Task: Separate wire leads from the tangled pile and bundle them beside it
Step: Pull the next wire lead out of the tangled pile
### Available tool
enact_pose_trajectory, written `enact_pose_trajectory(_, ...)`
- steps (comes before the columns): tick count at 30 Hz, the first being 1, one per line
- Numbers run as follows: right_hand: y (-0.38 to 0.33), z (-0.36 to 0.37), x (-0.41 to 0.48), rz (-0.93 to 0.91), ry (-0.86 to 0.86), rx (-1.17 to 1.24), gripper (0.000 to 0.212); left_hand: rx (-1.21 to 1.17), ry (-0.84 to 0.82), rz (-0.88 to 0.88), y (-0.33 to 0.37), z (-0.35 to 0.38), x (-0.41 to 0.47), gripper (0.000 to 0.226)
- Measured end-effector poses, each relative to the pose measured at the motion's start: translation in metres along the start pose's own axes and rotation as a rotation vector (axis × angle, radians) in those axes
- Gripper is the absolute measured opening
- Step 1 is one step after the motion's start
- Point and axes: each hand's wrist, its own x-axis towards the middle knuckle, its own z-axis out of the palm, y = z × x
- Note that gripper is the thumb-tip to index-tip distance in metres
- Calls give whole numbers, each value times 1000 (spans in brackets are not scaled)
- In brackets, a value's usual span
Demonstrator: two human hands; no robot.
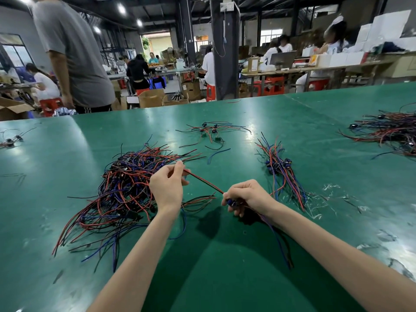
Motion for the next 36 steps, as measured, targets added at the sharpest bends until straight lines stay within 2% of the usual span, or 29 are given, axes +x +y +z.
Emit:
enact_pose_trajectory(2,0,0,0,-6,9,48,29,-206,-34,-112,5,4,-4,19)
enact_pose_trajectory(4,0,-2,1,-18,27,99,29,-295,-126,-199,6,9,-9,15)
enact_pose_trajectory(7,1,-2,3,-27,51,136,30,-248,-308,-290,2,17,-22,18)
enact_pose_trajectory(10,2,-1,5,-28,62,129,26,-172,-489,-277,-2,25,-41,12)
enact_pose_trajectory(12,3,-1,5,-34,73,126,23,-191,-535,-273,-3,28,-49,12)
enact_pose_trajectory(15,4,0,5,-45,78,109,20,-201,-523,-264,-3,27,-48,13)
enact_pose_trajectory(21,1,5,4,-57,81,110,17,-73,-469,-82,-2,25,-42,27)
enact_pose_trajectory(32,4,4,2,-58,34,29,25,122,-164,-16,-8,4,0,30)
enact_pose_trajectory(36,6,4,2,-55,11,-11,21,196,-96,11,-14,-5,12,29)
